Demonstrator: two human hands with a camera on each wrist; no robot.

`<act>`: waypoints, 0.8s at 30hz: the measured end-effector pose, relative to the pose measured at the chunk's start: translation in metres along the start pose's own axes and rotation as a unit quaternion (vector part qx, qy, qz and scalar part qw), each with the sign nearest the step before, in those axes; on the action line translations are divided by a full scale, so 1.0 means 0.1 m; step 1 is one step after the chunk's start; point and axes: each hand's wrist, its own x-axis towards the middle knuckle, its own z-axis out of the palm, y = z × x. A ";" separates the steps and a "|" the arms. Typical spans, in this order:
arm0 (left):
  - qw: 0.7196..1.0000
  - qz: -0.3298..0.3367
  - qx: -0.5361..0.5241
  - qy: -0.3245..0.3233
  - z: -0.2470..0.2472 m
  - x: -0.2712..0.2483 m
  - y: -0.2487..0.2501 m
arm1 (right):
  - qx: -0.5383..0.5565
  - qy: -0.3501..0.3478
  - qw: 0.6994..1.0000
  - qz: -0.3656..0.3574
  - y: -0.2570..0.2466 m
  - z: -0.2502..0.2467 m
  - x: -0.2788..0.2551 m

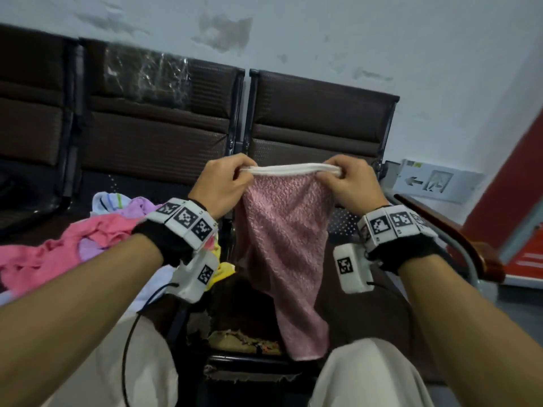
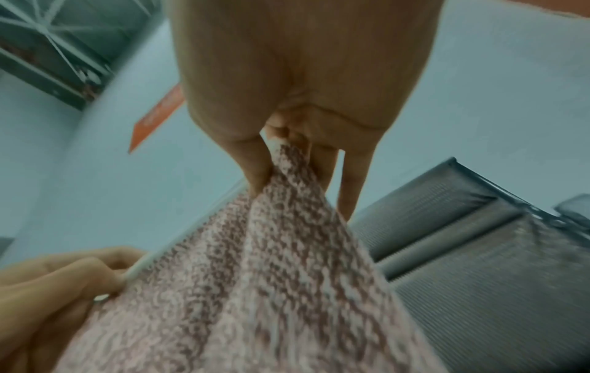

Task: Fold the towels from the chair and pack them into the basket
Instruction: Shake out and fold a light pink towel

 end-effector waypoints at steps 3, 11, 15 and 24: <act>0.997 0.027 -0.036 0.055 -0.14 0.14 0.17 | 0.069 0.073 0.995 -0.014 -0.16 -0.15 0.13; 0.996 -0.014 0.030 -0.080 0.10 0.41 -0.16 | 0.017 0.061 0.997 0.033 0.08 -0.06 0.28; 0.992 -0.025 0.054 -0.113 0.33 0.67 -0.21 | -0.001 0.073 0.995 0.066 0.26 0.01 0.39; 0.993 0.040 -0.114 -0.006 0.44 0.51 0.15 | 0.104 0.120 0.986 0.048 0.37 -0.05 0.04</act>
